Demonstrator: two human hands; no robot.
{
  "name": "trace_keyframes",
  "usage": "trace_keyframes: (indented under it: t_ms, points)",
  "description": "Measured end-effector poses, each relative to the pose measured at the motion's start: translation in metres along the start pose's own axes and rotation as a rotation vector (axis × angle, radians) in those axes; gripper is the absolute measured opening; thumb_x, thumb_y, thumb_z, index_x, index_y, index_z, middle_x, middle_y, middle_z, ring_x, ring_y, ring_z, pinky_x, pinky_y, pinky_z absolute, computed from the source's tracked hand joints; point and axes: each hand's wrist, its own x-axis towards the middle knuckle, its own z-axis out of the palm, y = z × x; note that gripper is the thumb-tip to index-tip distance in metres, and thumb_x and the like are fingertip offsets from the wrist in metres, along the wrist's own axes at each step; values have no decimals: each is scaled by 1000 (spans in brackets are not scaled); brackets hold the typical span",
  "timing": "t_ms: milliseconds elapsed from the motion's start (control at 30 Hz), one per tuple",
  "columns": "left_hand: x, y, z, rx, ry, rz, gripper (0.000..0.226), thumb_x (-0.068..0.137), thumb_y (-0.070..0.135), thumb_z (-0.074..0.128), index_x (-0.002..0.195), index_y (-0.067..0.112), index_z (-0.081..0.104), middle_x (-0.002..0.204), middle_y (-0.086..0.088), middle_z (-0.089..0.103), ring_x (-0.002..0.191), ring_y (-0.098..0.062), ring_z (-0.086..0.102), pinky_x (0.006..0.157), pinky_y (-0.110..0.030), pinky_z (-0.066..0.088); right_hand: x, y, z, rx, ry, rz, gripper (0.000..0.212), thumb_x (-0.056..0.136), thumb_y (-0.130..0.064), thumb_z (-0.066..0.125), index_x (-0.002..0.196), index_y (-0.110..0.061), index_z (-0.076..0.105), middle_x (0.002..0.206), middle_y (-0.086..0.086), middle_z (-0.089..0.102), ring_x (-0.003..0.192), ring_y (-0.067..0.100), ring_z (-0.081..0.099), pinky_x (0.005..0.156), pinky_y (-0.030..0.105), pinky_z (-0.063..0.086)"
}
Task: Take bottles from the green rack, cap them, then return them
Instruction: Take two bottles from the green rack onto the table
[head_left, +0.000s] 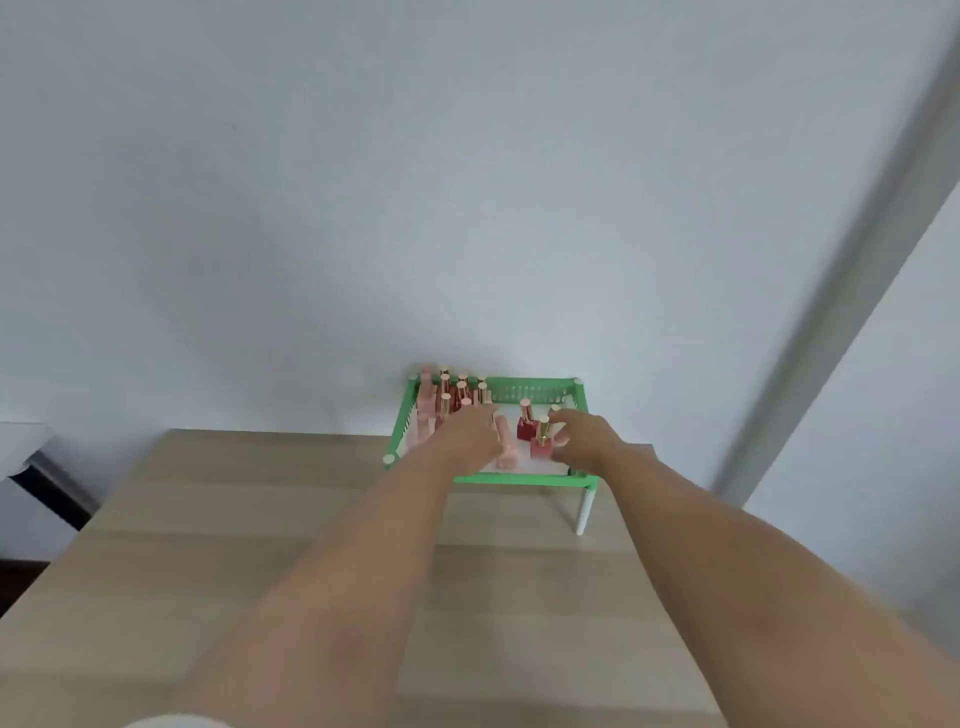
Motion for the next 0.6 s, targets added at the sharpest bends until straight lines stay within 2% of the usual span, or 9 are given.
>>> trace_keyframes:
  t_ms: [67, 100, 200, 267, 333, 500, 600]
  points:
    - [4, -5, 4, -69, 2, 15, 35, 91, 14, 51, 126, 17, 52, 138, -3, 52, 129, -23, 46, 92, -32, 34, 4, 2, 3, 32, 24, -1, 47, 82, -11, 60, 128, -20, 51, 112, 8, 64, 90, 23, 59, 55, 20, 46]
    - [5, -11, 8, -111, -14, 18, 33, 90, 13, 51, 122, 19, 52, 136, -1, 52, 126, -21, 49, 89, -30, 38, 6, 3, 6, 31, 32, 1, 45, 82, -12, 61, 126, -18, 53, 110, 9, 65, 93, 24, 60, 57, 21, 47]
    - [14, -25, 17, -168, -33, -9, 55, 90, 12, 56, 142, 20, 40, 143, 3, 47, 128, -21, 48, 92, -27, 42, 14, 7, 13, -12, 51, 0, 40, 81, -15, 64, 120, -15, 57, 109, 7, 67, 96, 23, 59, 71, 24, 48]
    - [23, -30, 22, -127, -33, 1, 54, 90, 17, 60, 140, 19, 43, 143, 2, 48, 129, -20, 46, 100, -31, 42, 21, 9, 15, -39, 52, -11, 37, 81, -16, 64, 118, -13, 60, 109, 7, 67, 100, 26, 60, 81, 32, 51]
    - [31, -33, 27, -68, -46, 7, 46, 89, 23, 62, 133, 18, 50, 138, 0, 52, 125, -21, 50, 100, -33, 41, 27, 9, 17, -68, 50, -28, 29, 81, -17, 63, 109, -15, 65, 105, 7, 68, 96, 27, 62, 77, 32, 51]
    - [44, -37, 39, -34, -10, 26, 24, 89, 24, 62, 110, 14, 61, 113, -4, 65, 102, -22, 60, 86, -33, 49, 37, 13, 23, -136, 67, -42, 17, 80, -21, 66, 97, -18, 71, 88, 4, 67, 83, 24, 59, 69, 29, 46]
    - [47, -40, 46, -75, 74, 26, 20, 87, 21, 68, 105, 15, 63, 109, -2, 66, 94, -17, 57, 78, -25, 42, 41, 16, 27, -131, 94, -33, 17, 80, -21, 68, 96, -15, 69, 84, 4, 65, 79, 22, 57, 67, 28, 44]
